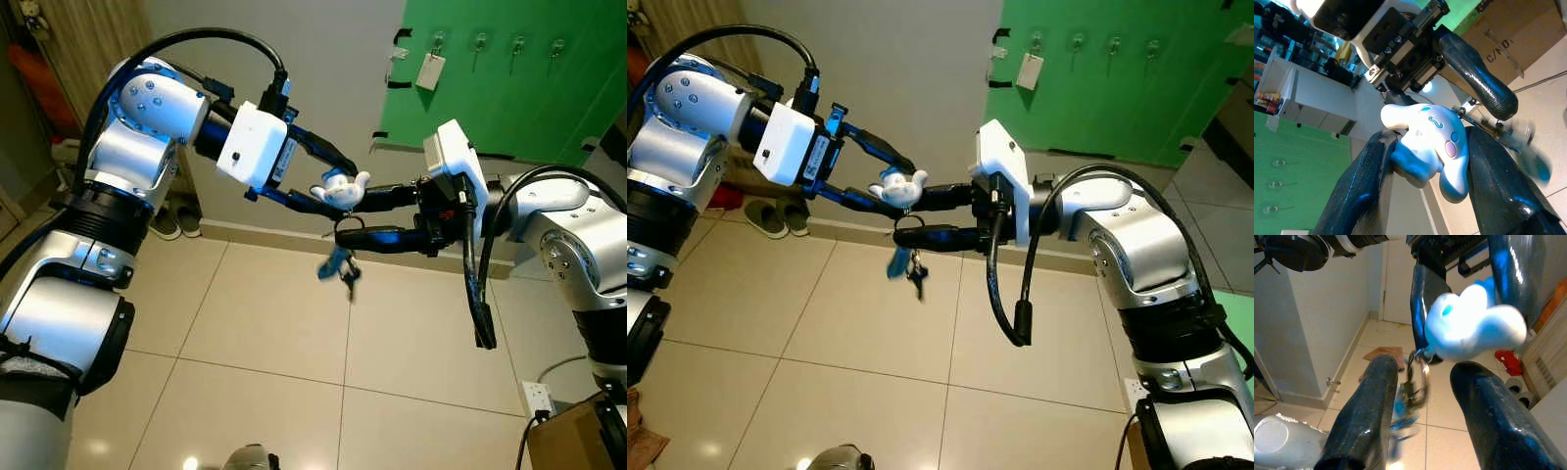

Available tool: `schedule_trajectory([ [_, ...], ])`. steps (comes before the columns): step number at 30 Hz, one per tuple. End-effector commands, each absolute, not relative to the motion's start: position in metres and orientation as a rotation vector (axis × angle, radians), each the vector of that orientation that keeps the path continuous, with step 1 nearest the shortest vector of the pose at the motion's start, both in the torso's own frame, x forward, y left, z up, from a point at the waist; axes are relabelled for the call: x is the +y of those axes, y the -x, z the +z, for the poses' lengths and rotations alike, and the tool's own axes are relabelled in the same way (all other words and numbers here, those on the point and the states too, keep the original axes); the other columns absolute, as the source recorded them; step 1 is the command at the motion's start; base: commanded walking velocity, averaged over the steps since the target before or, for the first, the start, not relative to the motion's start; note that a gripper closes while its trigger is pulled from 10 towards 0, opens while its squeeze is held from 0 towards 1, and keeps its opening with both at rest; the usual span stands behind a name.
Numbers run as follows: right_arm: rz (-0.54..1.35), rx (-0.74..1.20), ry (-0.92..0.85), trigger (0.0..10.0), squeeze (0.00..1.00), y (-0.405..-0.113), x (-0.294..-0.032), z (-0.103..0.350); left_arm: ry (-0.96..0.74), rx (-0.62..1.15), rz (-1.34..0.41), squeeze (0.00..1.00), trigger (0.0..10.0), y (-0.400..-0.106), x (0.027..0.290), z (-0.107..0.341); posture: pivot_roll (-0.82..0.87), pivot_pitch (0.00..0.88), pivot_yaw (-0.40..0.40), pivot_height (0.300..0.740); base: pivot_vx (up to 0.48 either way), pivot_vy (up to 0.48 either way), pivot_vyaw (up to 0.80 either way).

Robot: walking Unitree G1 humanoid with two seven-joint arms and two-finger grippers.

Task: Hang keys on a hook

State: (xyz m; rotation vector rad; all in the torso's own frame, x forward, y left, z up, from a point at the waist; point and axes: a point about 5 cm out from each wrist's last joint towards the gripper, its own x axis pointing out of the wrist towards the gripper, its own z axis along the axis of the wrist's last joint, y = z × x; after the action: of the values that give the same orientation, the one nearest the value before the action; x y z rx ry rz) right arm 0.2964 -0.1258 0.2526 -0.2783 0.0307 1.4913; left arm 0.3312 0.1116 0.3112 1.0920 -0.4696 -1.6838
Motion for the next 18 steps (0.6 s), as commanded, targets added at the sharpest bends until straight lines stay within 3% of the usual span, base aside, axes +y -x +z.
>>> schedule_trajectory([
  [1, 1.483, 0.030, 0.287, 0.0, 0.00, -0.2973, -0.1266, 0.2540, -1.130, -0.496, -1.682, 0.00, 10.0, -0.3298, 0.1104, 0.3205, 0.00, 0.000, 0.003, 0.740, 0.000, 0.000, 0.00],
  [18, 1.478, 0.027, 0.270, 0.0, 0.00, -0.2983, -0.1304, 0.2566, -1.119, -0.498, -1.680, 0.00, 10.0, -0.3288, 0.1151, 0.3196, 0.00, 0.000, -0.004, 0.740, 0.000, 0.000, 0.00],
])
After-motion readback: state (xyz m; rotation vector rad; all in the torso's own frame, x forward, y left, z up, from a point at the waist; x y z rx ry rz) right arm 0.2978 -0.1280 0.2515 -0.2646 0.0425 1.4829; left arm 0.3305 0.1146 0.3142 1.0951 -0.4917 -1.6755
